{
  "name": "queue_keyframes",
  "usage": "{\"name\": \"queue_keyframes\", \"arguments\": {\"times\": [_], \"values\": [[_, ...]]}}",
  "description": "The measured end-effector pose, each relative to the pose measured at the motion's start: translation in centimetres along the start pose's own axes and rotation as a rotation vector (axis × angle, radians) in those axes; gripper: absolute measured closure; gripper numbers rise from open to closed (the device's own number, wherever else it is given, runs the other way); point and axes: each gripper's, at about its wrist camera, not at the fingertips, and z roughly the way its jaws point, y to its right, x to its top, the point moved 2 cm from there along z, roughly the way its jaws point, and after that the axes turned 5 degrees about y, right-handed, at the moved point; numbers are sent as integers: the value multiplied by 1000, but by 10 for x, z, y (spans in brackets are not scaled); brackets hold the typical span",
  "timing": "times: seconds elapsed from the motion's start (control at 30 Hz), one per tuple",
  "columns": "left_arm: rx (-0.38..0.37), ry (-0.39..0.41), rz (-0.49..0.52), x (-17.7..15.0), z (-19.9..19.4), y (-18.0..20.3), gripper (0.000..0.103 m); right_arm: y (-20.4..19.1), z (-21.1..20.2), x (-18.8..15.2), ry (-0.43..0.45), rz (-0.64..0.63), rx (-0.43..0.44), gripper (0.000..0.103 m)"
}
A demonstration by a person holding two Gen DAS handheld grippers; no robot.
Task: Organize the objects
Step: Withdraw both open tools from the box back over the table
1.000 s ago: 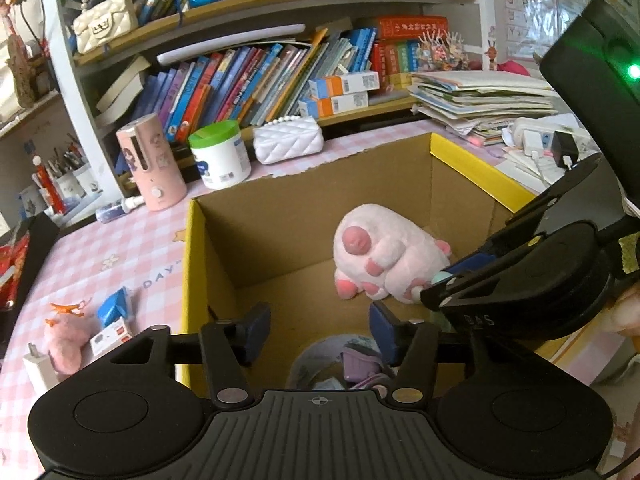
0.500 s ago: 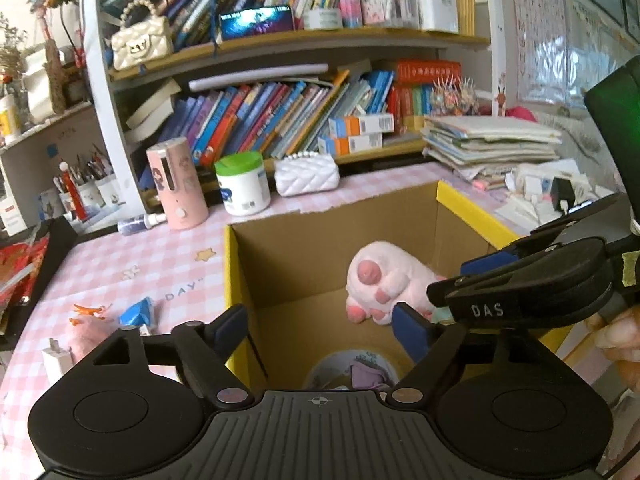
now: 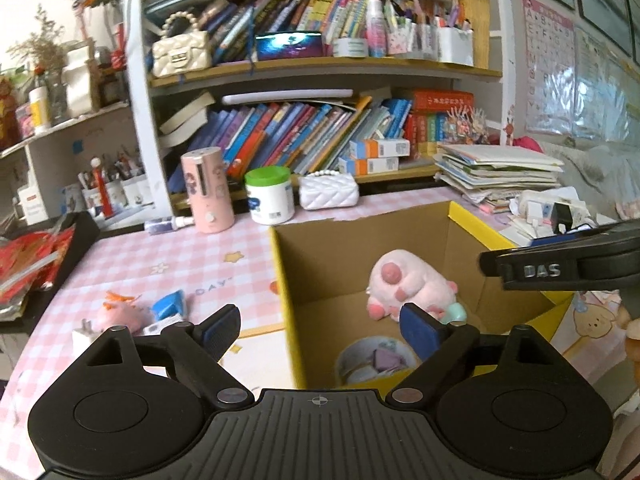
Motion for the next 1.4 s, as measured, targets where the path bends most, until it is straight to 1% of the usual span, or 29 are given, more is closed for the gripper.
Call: {"name": "queue_keyframes", "arguments": {"times": [0.07, 0.17, 0.23, 0.33, 0.47, 0.73, 0.97, 1.13, 1.4], "values": [[1, -1, -12, -5, -7, -8, 14, -2, -10, -6, 23, 24, -41, 47], [1, -11, -21, -13, -17, -18, 14, -5, -25, -20, 40, 57, -101, 47], [-3, -20, -21, -19, -23, -23, 14, -9, -32, -27, 38, 77, -128, 47], [-11, -38, -22, -27, -31, -32, 14, -17, -40, -37, 4, 102, -147, 46], [-14, -65, -15, -39, -43, -43, 14, -39, -49, -52, -45, 109, -144, 41], [-23, -126, -28, -65, -65, -72, 14, -88, -63, -81, -124, 69, -122, 41], [-22, -169, -23, -84, -81, -92, 14, -125, -69, -102, -180, 49, -84, 41], [-7, -183, -30, -93, -92, -107, 14, -146, -73, -112, -210, 39, -62, 40], [40, -194, -55, -105, -110, -130, 14, -173, -76, -119, -234, 17, -18, 38]]}}
